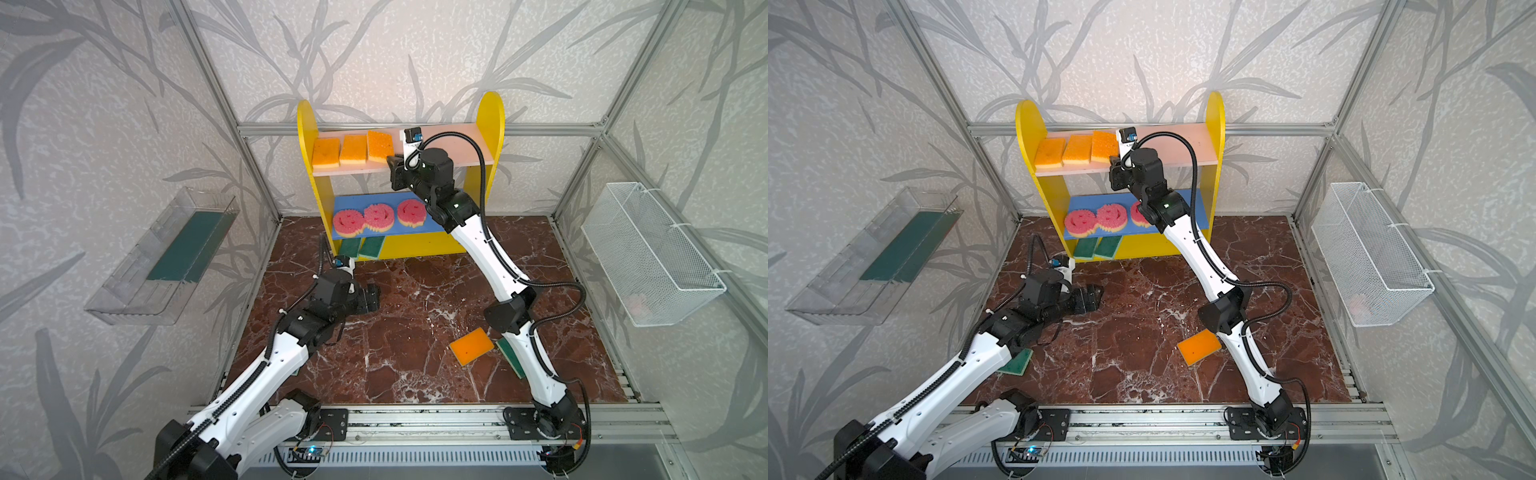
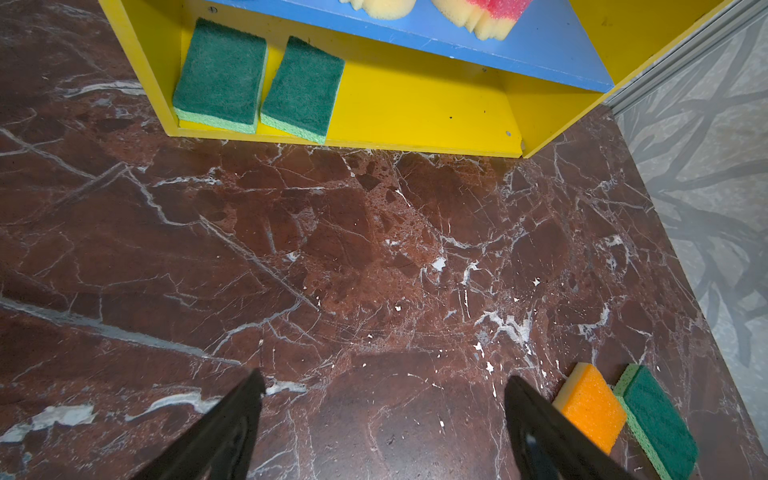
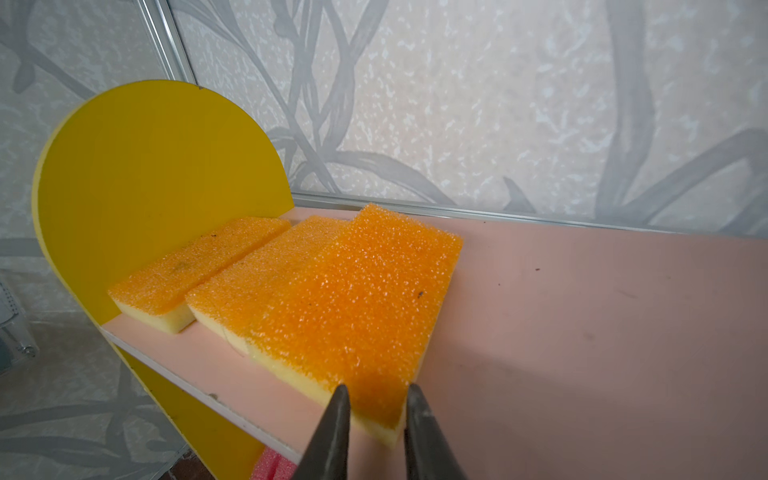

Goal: Place and organize the cleaning sponges onto the shelf
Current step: 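Open the right gripper and push the third sponge against the others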

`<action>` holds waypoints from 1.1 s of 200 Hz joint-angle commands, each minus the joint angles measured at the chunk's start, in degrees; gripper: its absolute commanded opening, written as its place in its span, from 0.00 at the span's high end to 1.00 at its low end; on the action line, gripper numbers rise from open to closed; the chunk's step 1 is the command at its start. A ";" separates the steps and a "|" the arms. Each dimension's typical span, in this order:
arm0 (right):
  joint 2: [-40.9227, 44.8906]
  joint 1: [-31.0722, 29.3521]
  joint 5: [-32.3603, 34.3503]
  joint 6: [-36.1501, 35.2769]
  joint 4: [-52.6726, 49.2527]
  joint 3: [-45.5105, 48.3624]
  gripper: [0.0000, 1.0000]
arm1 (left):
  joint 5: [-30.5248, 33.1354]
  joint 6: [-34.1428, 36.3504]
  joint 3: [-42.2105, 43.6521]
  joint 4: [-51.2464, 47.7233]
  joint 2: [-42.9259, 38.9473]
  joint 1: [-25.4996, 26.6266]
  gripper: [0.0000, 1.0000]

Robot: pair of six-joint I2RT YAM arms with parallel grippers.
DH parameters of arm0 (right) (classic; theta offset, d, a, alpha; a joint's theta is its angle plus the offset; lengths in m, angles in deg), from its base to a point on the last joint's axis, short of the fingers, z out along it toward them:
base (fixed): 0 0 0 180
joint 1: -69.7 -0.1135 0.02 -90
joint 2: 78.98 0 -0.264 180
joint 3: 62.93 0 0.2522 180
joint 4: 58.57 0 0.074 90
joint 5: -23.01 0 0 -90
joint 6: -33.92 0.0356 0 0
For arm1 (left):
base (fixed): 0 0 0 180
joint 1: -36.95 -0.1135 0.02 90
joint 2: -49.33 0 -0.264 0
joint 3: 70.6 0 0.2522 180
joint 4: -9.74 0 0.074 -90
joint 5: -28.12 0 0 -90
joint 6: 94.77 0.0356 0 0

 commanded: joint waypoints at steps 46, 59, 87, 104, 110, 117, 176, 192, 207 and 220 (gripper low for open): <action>-0.40 0.67 -3.17 1.16 -2.53 1.70 0.72 | 0.11 -0.20 -0.92 -0.28 -0.30 -0.17 0.08; -0.23 0.68 -4.54 2.09 -1.61 2.09 0.73 | 0.11 -0.27 -0.88 -0.26 -0.34 -0.15 0.08; -0.89 0.68 -5.37 2.91 -0.53 2.28 0.77 | 0.11 -0.27 -0.92 -0.41 -0.52 -0.19 0.08; -1.38 0.78 -5.25 3.20 -0.47 2.20 0.82 | 0.24 -0.18 -1.01 -0.64 -0.79 -0.14 0.08; -1.51 0.87 -5.26 3.32 -0.49 2.24 0.83 | 0.28 -0.17 -1.01 -0.66 -0.88 -0.15 0.08; -1.60 0.87 -5.35 3.47 -0.45 2.24 0.85 | 0.30 -0.16 -1.00 -0.75 -0.96 -0.22 0.08; -1.76 0.87 -6.05 4.14 -0.19 2.22 1.00 | 0.38 -0.09 -1.06 -0.78 -1.06 -0.14 0.08; -1.43 0.87 -5.75 3.86 -0.36 2.19 1.00 | 0.38 -0.07 -1.10 -0.92 -1.17 -0.22 0.08; -1.09 0.87 -4.99 3.55 -0.65 2.30 1.00 | 0.38 -0.06 -1.12 -0.90 -1.14 -0.14 0.08; -0.57 0.87 -4.44 3.30 -0.75 2.65 1.00 | 0.51 0.04 -1.18 -0.92 -1.18 -0.18 0.08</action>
